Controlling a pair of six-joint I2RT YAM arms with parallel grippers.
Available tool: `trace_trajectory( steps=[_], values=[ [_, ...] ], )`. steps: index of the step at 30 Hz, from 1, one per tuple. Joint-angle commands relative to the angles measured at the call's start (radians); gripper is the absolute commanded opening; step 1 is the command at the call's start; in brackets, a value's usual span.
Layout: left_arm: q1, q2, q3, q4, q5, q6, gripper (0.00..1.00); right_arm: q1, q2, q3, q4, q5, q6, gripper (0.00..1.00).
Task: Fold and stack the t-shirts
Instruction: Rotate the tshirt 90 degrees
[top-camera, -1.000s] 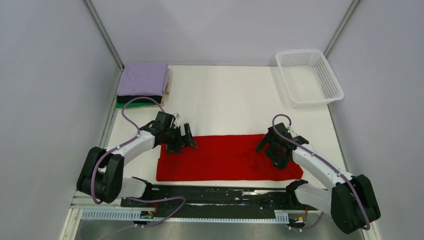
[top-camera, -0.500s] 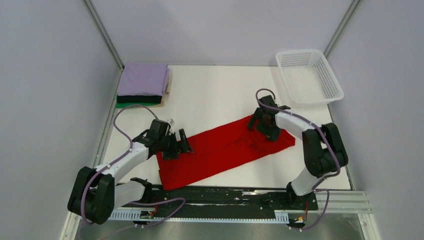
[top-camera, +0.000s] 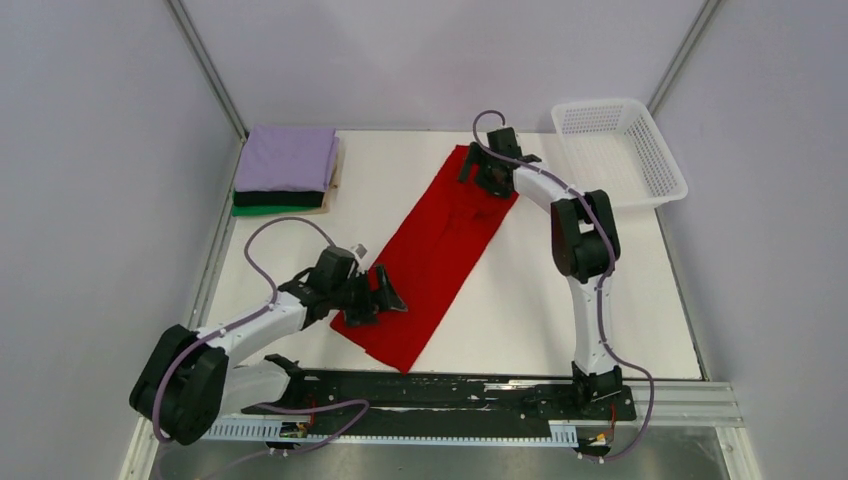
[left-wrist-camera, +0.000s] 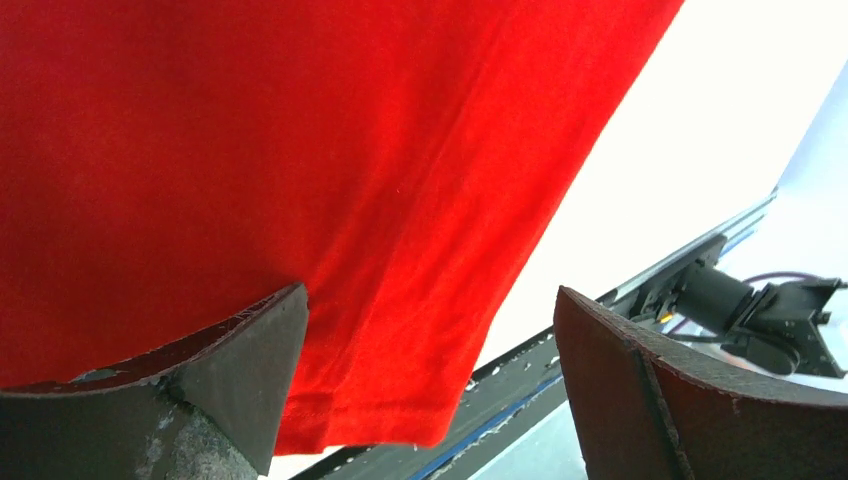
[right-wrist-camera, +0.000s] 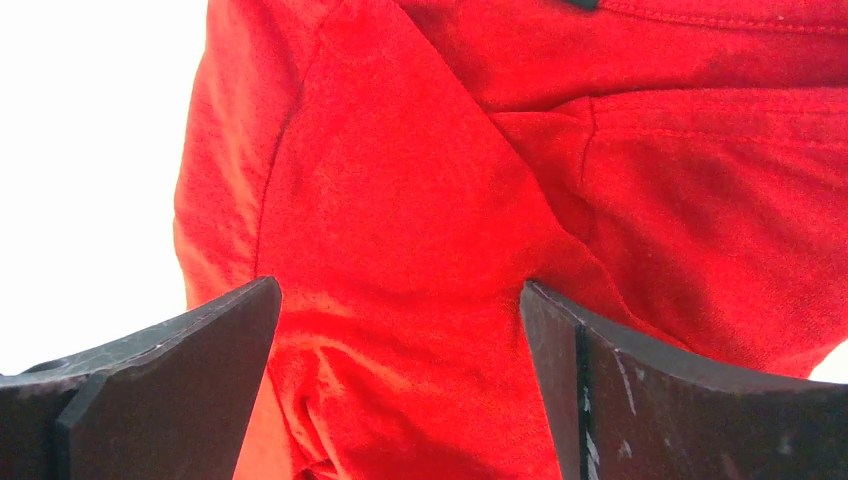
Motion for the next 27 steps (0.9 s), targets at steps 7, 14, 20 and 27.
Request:
trace_trajectory(
  steps=[7, 14, 20, 27],
  values=[
    [-0.259, 0.271, 0.151, 0.179, -0.01, -0.055, 1.0, -0.009, 0.342, 0.399, 0.044, -0.203, -0.037, 1.0],
    [-0.375, 0.424, 0.296, 0.176, 0.03, 0.006, 1.0, -0.009, 0.441, 0.634, 0.044, -0.224, -0.022, 1.0],
    [-0.39, 0.409, 0.353, 0.094, 0.024, 0.08, 1.0, -0.01, 0.32, 0.613, 0.044, -0.177, -0.125, 1.0],
    [-0.392, 0.196, 0.373, -0.097, -0.095, 0.145, 1.0, -0.01, 0.008, 0.344, 0.082, -0.116, -0.198, 1.0]
  ],
)
